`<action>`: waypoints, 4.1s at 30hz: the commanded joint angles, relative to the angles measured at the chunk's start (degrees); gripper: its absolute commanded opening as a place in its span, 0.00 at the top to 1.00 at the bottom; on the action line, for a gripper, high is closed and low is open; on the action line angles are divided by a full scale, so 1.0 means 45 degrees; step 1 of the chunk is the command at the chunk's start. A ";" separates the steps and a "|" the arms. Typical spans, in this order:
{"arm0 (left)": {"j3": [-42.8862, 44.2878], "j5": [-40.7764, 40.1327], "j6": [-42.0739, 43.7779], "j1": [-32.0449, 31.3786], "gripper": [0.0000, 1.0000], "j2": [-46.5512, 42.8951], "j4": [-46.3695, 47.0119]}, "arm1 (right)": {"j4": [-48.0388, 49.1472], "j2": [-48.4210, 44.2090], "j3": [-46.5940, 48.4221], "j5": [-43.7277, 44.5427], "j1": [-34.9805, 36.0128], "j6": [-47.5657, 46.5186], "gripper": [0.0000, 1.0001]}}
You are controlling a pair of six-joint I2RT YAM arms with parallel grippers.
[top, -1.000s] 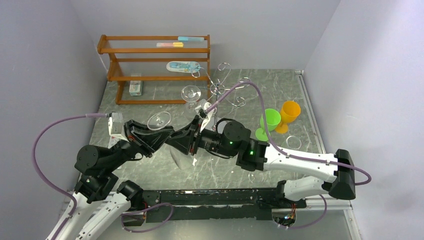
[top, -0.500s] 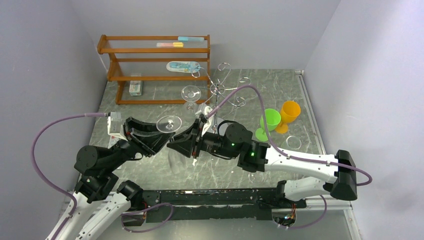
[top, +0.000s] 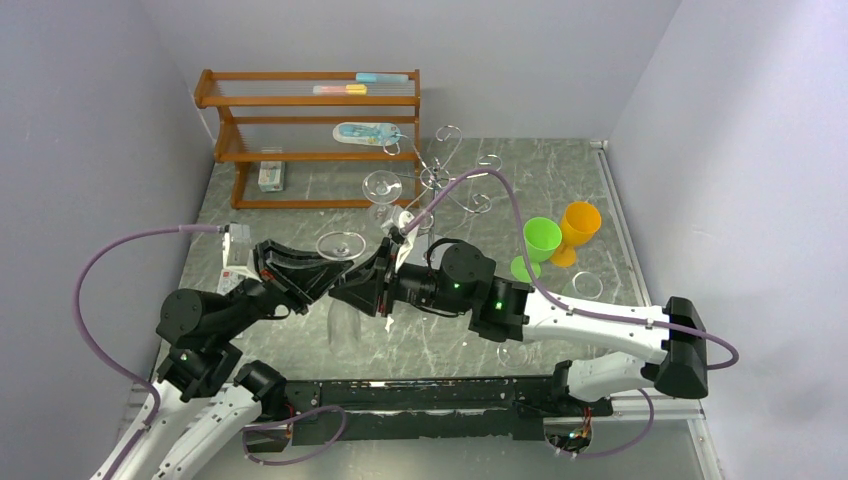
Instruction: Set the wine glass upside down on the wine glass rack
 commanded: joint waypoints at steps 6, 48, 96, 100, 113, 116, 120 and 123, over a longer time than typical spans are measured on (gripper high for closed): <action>-0.0271 -0.0614 -0.0152 -0.0014 0.95 -0.0630 0.0867 | 0.1759 -0.0100 -0.0472 0.1056 0.0038 0.1413 0.62; 0.0644 -0.2382 0.0969 -0.0022 0.13 -0.1095 -0.2553 | -0.1302 -0.5104 -0.3415 0.5062 -0.0035 -0.1006 1.00; 0.1464 -0.7180 0.0205 -0.0016 0.03 0.0713 -0.5486 | -0.1207 -0.2583 -0.2242 0.8865 -0.2087 -0.0209 1.00; 0.1464 -0.7260 0.0196 -0.0012 0.03 0.0670 -0.5564 | -0.1262 -0.2481 -0.2174 0.8170 -0.2227 -0.0405 1.00; 0.1291 -0.7236 0.0092 -0.0015 0.03 0.0658 -0.5520 | -0.0010 -0.3370 -0.3370 0.5713 -0.2618 -0.1543 1.00; 0.1269 -0.7259 0.0075 -0.0008 0.03 0.0669 -0.5537 | 0.0320 -0.3679 -0.3860 0.5629 -0.2617 -0.1726 1.00; 0.1231 -0.7334 0.0041 -0.0011 0.03 0.0696 -0.5566 | 0.0552 -0.4039 -0.4400 0.5776 -0.2617 -0.1811 1.00; 0.1162 -0.7351 0.0013 -0.0022 0.03 0.0679 -0.5537 | 0.0753 -0.4346 -0.4733 0.5940 -0.2618 -0.1815 1.00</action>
